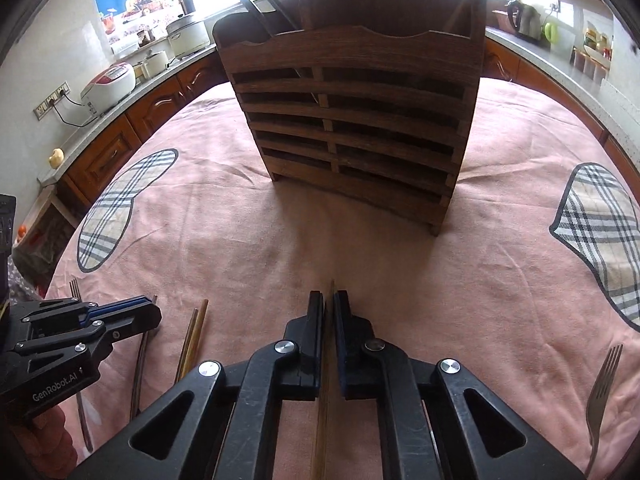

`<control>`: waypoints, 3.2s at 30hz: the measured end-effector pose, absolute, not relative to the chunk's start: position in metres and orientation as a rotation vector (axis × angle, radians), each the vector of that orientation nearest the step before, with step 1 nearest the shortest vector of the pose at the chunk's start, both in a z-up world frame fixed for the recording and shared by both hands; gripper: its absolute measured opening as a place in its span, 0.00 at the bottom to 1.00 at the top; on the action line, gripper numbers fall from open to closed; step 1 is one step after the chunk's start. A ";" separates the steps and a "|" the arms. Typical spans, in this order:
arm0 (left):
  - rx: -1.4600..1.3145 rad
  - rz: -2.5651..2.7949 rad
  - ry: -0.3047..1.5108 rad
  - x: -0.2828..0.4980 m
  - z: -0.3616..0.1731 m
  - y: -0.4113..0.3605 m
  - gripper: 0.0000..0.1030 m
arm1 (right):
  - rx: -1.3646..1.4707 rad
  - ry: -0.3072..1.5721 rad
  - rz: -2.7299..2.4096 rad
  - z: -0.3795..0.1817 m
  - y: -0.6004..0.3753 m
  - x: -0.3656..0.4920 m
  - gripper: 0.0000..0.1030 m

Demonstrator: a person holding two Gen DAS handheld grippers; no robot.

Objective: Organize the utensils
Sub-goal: 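Lift both chopsticks and carry them over the wooden utensil holder, then lower both chopsticks into the holder and open both grippers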

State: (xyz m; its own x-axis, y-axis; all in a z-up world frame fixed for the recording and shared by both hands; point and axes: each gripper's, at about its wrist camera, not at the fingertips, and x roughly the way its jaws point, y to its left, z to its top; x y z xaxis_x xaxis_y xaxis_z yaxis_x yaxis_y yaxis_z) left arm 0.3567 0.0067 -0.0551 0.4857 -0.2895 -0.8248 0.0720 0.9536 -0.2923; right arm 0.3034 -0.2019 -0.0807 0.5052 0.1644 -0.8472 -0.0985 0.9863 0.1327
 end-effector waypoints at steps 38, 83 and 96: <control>-0.300 -0.303 0.668 0.190 0.107 0.069 0.03 | 0.224 0.598 0.168 0.095 -0.228 0.184 0.04; -0.330 -0.302 0.388 0.295 0.165 0.067 0.02 | 0.252 0.289 0.064 0.166 -0.267 0.247 0.04; -0.327 -0.252 0.347 0.381 0.138 0.031 0.03 | 0.259 0.224 0.003 0.168 -0.279 0.309 0.04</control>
